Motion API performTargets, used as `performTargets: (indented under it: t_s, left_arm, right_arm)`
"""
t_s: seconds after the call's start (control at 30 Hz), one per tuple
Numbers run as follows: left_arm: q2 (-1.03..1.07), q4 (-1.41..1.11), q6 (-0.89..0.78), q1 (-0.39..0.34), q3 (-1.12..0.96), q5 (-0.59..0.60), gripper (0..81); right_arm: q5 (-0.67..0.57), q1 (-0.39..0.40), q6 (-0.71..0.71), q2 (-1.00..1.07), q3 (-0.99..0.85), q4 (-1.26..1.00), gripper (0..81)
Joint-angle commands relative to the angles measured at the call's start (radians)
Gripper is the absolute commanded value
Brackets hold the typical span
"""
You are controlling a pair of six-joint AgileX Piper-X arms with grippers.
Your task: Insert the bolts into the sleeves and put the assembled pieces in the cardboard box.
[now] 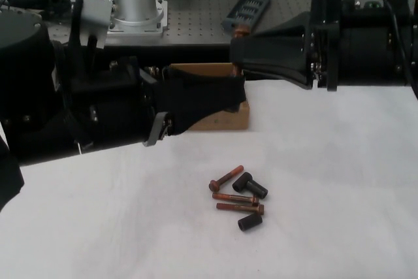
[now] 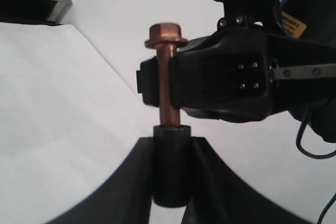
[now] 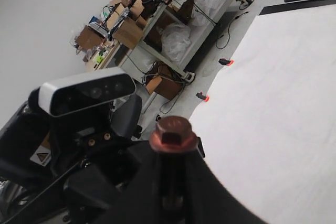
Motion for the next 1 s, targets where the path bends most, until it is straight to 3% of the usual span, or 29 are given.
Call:
performTargets:
  t_s: [0.0,0.27,0.53,0.73,0.97]
  left_arm:
    - [-0.009,-0.029,0.041,0.004,-0.011,-0.063,0.6]
    - [-0.009,-0.029,0.046,0.004,-0.011,-0.065,0.6]
    - [-0.009,-0.062,0.046,0.004,-0.011,-0.058,0.6]
    - [-0.009,-0.081,0.046,0.004,-0.011,-0.026,0.6]
    - [-0.009,-0.088,0.092,0.004,-0.011,-0.016,0.6]
  right_arm:
    - [-0.028,0.002,-0.005,-0.024,-0.002,0.011,2.9]
    - [-0.192,0.002,-0.025,-0.025,-0.002,0.011,2.9]
    - [-0.204,0.002,-0.052,-0.025,-0.002,0.011,0.7]
    - [-0.192,0.002,-0.047,-0.025,-0.002,0.011,37.7]
    - [-0.19,0.002,-0.047,-0.025,-0.002,0.013,34.9]
